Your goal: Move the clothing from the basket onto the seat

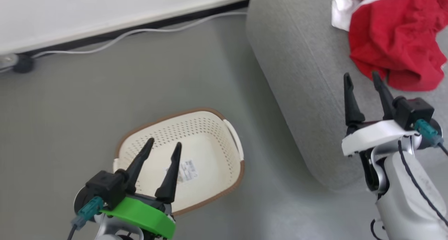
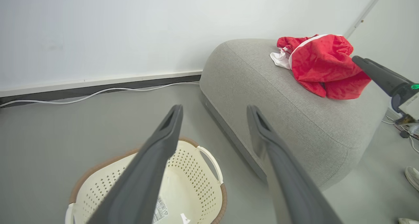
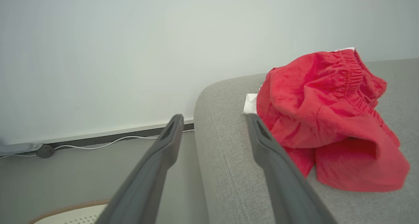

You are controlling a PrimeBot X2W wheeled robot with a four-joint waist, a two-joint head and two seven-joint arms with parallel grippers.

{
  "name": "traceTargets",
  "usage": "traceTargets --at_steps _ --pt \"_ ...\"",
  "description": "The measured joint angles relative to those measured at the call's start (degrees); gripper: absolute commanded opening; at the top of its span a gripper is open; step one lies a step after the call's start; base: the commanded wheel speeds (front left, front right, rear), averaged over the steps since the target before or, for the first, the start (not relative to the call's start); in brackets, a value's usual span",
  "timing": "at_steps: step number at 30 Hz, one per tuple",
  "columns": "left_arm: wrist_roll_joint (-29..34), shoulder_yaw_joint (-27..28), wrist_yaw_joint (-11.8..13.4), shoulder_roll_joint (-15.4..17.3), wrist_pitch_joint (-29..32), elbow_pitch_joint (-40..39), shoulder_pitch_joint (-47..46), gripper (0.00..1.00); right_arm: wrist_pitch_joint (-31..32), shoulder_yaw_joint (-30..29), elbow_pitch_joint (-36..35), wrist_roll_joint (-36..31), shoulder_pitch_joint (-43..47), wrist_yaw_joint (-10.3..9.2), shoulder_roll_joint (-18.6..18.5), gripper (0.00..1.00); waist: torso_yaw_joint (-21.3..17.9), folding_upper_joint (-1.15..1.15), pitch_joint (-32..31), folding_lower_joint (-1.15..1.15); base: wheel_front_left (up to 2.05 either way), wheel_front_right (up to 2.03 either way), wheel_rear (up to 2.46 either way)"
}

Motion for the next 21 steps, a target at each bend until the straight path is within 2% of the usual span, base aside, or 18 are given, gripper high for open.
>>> traceTargets --at_steps 13,21 --pt "0.0 4.6 2.0 0.1 -2.7 6.5 4.2 1.00 0.0 1.4 -1.3 -0.7 11.2 -0.57 0.0 1.00 10.2 0.00 -9.5 0.00 0.00 0.00 0.00" --pt "0.0 8.8 2.5 1.3 -3.5 7.4 7.5 1.00 0.0 3.9 -3.5 -1.6 13.8 -0.64 0.6 1.00 15.6 0.00 -14.5 0.00 0.00 0.00 0.00"
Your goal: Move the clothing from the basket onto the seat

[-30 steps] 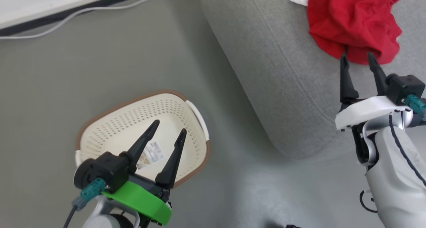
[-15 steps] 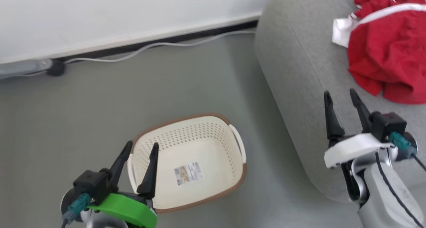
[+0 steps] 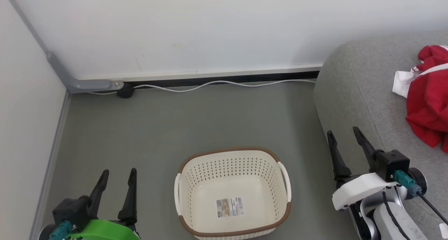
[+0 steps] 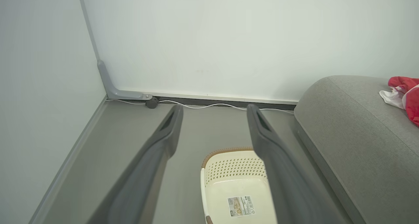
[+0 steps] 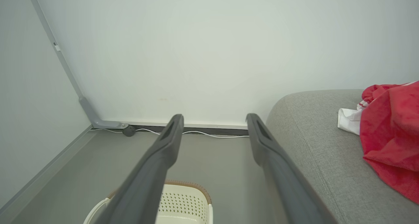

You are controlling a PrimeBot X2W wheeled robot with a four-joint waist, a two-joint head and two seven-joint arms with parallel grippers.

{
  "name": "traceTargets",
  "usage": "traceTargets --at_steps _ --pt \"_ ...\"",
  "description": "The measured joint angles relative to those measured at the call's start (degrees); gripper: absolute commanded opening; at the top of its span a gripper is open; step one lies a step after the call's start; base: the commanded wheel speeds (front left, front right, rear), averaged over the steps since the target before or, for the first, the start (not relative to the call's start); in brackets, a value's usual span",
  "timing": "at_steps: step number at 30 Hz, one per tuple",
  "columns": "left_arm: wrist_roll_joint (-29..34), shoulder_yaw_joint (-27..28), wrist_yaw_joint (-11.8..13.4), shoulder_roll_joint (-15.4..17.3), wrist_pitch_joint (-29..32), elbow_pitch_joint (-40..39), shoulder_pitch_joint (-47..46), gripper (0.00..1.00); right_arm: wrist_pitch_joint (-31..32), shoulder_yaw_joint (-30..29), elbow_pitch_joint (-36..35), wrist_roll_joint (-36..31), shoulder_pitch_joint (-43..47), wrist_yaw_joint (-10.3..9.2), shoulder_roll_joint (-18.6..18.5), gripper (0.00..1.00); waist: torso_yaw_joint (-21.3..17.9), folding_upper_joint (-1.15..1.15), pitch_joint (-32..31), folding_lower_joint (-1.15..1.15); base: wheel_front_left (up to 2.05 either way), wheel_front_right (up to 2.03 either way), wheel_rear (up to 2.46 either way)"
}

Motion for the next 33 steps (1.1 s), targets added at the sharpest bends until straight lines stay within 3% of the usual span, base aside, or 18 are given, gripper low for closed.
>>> traceTargets --at_steps 6,7,17,33 --pt "0.0 1.3 0.4 0.2 -0.5 0.3 0.8 1.00 0.1 0.5 -1.3 0.0 1.7 -0.43 0.3 1.00 1.9 0.00 -2.3 0.00 0.00 0.00 0.00" --pt "0.0 1.4 0.5 0.1 -0.5 0.6 0.8 0.00 0.1 0.6 -1.1 0.0 1.8 -0.41 0.4 0.00 2.0 0.00 -2.4 0.00 0.00 0.00 0.00" --pt "-2.0 0.5 0.4 -2.0 -0.4 3.5 1.7 0.00 0.6 0.3 1.9 1.9 4.2 -0.13 1.4 0.00 1.9 0.00 -2.3 0.00 0.00 0.00 0.00" --pt "-12.7 3.4 -1.2 -3.5 1.6 4.3 1.7 0.00 4.5 -3.4 2.6 16.7 3.6 1.19 2.0 0.00 1.5 0.00 -2.0 0.00 0.00 0.00 0.00"
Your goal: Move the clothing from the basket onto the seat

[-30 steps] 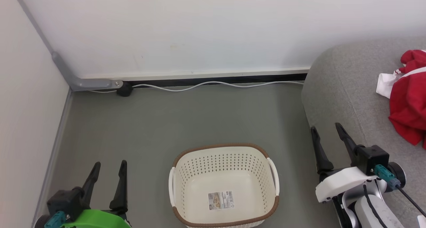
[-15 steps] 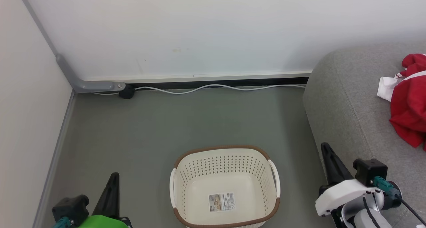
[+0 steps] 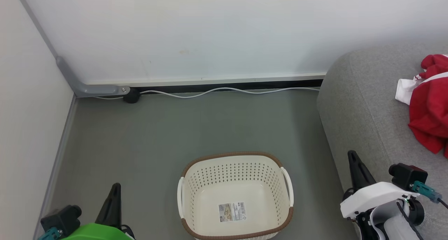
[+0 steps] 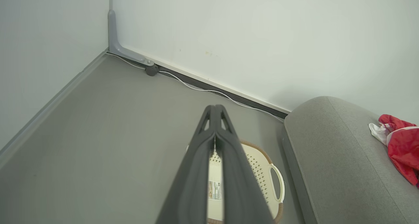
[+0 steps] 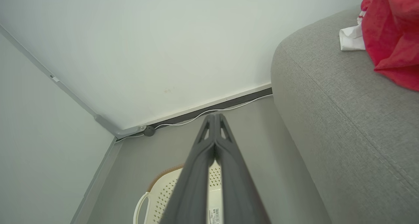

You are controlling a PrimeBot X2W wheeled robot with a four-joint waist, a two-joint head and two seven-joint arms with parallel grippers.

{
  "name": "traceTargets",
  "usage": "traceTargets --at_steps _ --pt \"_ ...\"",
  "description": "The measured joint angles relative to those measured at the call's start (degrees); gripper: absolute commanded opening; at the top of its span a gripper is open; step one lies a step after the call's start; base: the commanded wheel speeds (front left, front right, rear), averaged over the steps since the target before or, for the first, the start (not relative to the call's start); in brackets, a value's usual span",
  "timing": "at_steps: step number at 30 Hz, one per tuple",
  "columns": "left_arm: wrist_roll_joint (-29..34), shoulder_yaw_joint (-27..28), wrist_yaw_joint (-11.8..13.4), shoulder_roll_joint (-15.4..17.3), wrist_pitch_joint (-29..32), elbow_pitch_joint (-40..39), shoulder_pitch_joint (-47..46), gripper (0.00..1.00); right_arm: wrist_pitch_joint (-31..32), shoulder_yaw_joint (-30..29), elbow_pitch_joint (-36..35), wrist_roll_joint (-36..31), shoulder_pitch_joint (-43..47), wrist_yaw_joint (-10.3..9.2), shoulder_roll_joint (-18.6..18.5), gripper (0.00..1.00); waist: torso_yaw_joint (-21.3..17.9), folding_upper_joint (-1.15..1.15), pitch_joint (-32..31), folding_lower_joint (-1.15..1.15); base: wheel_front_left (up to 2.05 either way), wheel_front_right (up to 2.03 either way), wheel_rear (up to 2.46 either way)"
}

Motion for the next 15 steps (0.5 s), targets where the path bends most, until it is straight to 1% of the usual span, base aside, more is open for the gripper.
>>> traceTargets --at_steps 15 --pt "-9.9 2.9 -1.6 -0.6 2.1 1.9 -0.7 0.00 3.4 -3.1 0.1 11.6 -1.1 1.25 0.4 0.00 -0.4 0.00 0.3 0.00 0.00 0.00 0.00"
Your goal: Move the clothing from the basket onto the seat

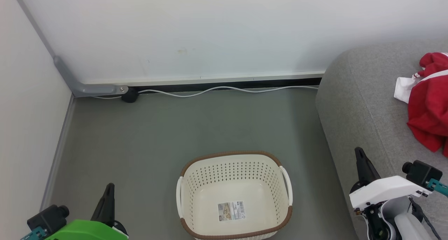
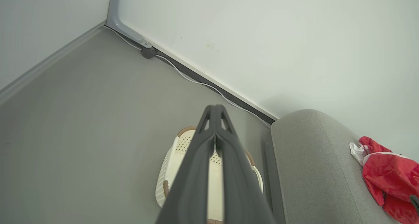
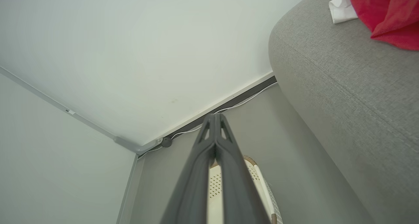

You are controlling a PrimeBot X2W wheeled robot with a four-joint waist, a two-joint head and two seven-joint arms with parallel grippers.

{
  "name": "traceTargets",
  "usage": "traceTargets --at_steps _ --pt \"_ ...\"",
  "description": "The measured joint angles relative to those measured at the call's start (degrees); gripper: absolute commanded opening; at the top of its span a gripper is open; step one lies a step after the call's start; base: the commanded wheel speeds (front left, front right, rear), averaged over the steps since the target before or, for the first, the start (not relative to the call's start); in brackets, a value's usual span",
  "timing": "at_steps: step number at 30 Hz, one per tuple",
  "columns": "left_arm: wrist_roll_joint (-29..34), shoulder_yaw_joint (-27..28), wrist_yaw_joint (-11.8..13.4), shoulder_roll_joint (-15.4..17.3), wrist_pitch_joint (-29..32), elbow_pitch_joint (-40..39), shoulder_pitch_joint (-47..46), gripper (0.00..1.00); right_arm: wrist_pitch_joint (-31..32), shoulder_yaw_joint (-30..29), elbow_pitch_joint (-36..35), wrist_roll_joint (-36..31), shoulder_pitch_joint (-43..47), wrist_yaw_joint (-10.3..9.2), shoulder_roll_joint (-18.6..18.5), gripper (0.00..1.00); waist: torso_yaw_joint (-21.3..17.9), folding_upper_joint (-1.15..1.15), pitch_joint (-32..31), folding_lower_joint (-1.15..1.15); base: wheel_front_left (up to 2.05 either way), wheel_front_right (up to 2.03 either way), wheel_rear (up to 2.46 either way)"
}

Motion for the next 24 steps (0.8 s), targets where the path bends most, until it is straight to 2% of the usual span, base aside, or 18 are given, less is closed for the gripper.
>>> traceTargets --at_steps 24 --pt "-14.9 4.3 -3.3 -1.7 3.1 3.9 -3.0 0.00 4.8 -4.9 0.0 18.9 -1.2 2.27 0.6 0.00 -0.6 0.00 0.4 0.00 0.00 0.00 0.00"
